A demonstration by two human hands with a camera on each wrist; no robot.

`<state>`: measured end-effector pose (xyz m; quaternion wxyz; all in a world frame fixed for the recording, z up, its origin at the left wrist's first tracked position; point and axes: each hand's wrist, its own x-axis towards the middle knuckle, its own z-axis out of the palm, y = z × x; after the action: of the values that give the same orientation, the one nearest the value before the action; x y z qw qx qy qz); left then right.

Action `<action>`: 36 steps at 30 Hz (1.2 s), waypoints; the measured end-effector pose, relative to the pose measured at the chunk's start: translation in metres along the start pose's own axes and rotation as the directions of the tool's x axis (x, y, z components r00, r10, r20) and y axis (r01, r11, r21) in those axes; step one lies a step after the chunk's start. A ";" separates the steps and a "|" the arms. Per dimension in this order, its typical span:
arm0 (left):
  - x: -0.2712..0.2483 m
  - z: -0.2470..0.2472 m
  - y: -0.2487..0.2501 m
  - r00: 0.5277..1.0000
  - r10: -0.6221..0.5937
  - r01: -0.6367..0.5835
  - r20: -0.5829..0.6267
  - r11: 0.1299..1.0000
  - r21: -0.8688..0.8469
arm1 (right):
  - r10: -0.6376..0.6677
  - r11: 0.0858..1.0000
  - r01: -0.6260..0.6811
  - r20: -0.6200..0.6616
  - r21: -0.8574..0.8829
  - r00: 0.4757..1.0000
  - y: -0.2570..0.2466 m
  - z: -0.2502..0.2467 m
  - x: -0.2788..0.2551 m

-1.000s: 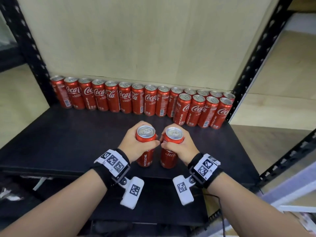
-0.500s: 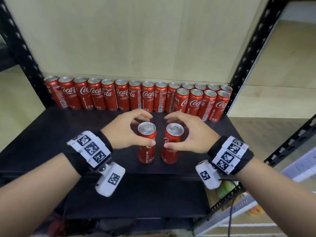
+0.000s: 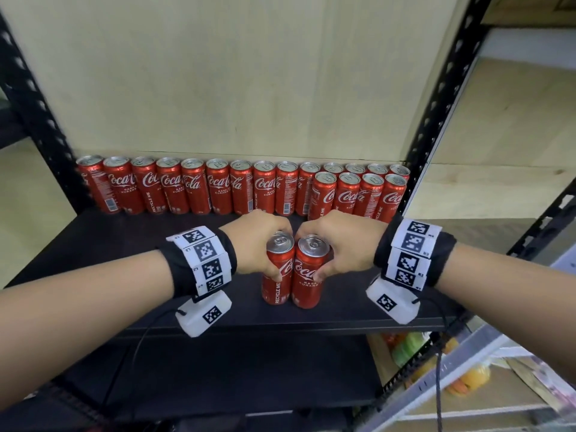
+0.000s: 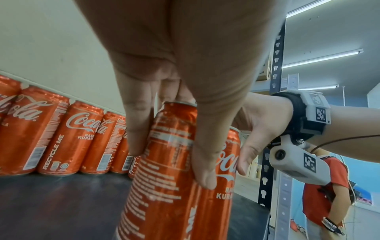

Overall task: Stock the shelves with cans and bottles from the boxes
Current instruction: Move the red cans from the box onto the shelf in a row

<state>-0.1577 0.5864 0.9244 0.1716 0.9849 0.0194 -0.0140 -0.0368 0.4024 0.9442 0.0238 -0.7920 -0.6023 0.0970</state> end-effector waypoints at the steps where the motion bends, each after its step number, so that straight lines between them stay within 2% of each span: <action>1: 0.001 0.001 0.000 1.000 0.000 0.000 -0.001 1.000 -0.005 | 0.009 1.000 -0.009 0.002 0.012 1.000 0.000 0.001 0.000; 11: 0.023 -0.008 -0.003 0.998 -0.035 0.032 0.042 0.998 0.059 | 0.070 0.997 -0.068 0.036 -0.039 0.997 0.003 -0.006 0.015; 21: 0.082 -0.020 -0.022 0.990 -0.139 0.139 -0.013 0.983 0.116 | 0.201 0.974 -0.201 -0.007 -0.104 0.980 0.033 -0.018 0.067; 28: 0.111 -0.022 -0.033 0.984 -0.144 0.161 -0.104 0.973 0.169 | 0.228 0.964 -0.242 -0.128 -0.111 0.965 0.049 -0.016 0.089; 32: 0.123 -0.018 -0.037 0.978 -0.114 0.153 -0.173 0.960 0.233 | 0.229 0.934 -0.274 -0.204 -0.229 0.952 0.058 -0.007 0.099; 36: 0.129 -0.013 -0.046 0.981 -0.040 0.104 -0.192 0.936 0.337 | 0.215 0.890 -0.301 -0.268 -0.342 0.939 0.067 0.002 0.104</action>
<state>-0.0308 0.6384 0.9169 -0.0068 0.9954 0.0685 0.0668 0.0528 0.4842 0.9189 -0.0749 -0.8607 -0.4919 -0.1077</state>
